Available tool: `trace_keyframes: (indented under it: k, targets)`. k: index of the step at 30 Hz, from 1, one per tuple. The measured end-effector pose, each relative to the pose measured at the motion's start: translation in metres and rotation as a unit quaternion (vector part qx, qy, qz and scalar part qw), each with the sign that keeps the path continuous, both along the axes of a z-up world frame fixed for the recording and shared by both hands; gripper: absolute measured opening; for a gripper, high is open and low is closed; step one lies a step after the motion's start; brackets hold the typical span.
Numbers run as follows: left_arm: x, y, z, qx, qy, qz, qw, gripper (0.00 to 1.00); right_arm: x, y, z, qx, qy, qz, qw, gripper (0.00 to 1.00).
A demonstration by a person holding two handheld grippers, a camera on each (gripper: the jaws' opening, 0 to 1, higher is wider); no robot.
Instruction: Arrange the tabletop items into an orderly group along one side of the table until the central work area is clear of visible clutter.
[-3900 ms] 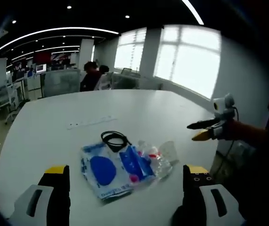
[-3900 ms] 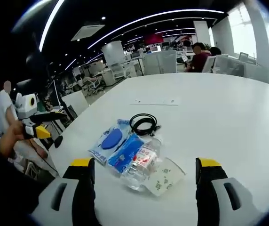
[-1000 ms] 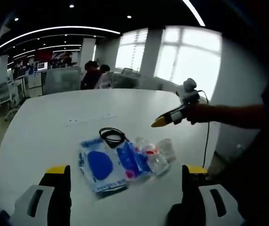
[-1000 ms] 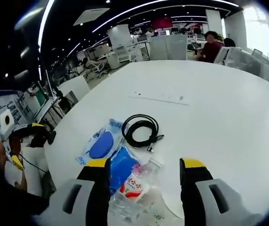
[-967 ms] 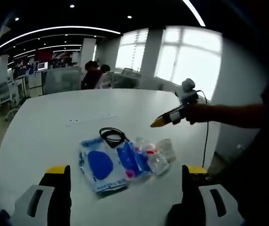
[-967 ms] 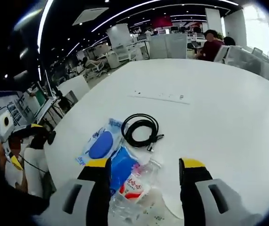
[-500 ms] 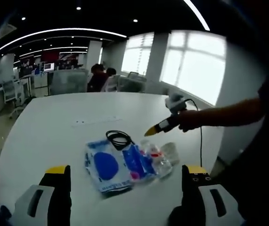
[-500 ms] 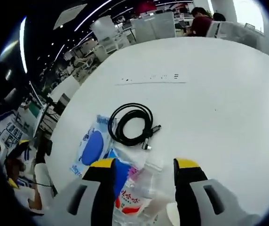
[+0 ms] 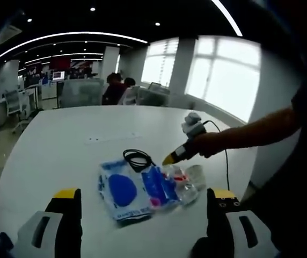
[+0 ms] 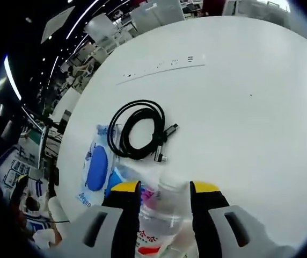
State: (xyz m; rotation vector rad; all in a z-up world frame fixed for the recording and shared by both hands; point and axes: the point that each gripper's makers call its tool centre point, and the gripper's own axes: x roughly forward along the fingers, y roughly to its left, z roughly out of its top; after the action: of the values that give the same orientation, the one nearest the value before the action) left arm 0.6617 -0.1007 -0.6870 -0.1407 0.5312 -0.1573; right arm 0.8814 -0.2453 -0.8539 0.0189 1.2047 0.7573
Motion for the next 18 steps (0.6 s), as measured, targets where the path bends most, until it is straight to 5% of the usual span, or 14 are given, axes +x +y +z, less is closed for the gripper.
trace_keyframes:
  k: [4,12,18]
  targets:
    - [0.001,-0.001,-0.001,0.001,0.001,0.000,1.0000,0.96,-0.007,-0.002,-0.010,-0.015,0.018,-0.004,0.9997,0.27]
    - [0.005,-0.009,-0.009,-0.006,0.007,-0.016,0.9998,0.94,-0.003,0.003,-0.009,0.028,0.052,-0.073,0.9956,0.18]
    - [0.010,-0.018,-0.013,-0.008,0.011,-0.031,0.9994,0.94,-0.001,0.002,-0.008,0.025,0.036,-0.067,0.9968,0.17]
